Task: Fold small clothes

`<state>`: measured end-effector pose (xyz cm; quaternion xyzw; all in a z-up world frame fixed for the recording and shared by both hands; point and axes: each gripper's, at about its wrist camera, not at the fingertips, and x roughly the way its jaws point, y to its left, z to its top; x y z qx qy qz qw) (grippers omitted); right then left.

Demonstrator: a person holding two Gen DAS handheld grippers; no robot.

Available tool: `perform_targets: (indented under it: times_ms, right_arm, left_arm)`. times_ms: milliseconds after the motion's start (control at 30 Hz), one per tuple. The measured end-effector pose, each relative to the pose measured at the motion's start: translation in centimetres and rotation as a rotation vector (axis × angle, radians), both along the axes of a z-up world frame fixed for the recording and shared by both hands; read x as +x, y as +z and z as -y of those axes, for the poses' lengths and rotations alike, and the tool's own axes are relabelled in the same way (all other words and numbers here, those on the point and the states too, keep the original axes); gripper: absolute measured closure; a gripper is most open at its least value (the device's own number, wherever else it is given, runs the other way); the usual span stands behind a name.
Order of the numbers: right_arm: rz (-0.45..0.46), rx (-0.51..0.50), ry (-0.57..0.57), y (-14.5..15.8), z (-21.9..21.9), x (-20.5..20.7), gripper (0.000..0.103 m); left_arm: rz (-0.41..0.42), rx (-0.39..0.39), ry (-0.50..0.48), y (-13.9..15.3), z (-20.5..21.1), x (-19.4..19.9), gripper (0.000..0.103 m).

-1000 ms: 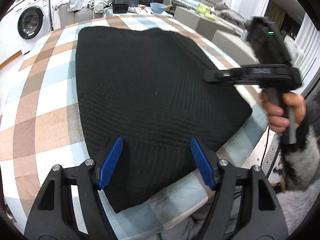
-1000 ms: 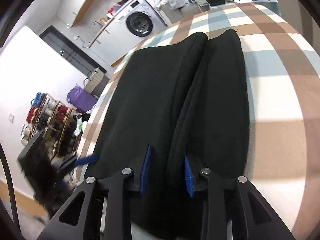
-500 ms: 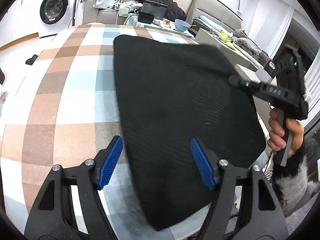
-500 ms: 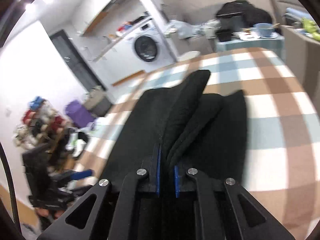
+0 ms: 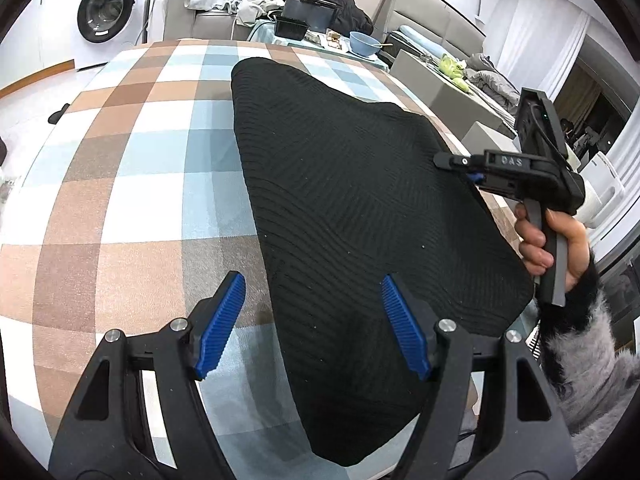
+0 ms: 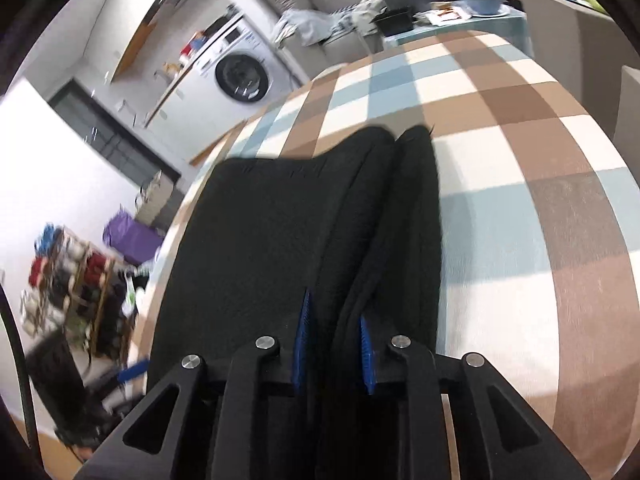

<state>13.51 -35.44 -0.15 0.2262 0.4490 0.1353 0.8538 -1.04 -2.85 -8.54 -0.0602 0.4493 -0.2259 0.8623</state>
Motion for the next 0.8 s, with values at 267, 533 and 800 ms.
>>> perform_targets:
  times_ms: [267, 533, 800]
  right_arm:
    - [0.168, -0.084, -0.029, 3.1, -0.3, -2.2, 0.092]
    - [0.025, 0.078, -0.005, -0.2, 1.7, -3.8, 0.083]
    - [-0.013, 0.131, 0.1, -0.6, 0.6, -12.2, 0.074]
  left_arm:
    - [0.003, 0.001, 0.004, 0.0, -0.2, 0.1, 0.035]
    - [0.003, 0.015, -0.012, 0.0, 0.3, -0.2, 0.035]
    - [-0.025, -0.013, -0.013, -0.7, 0.2, 0.1, 0.035]
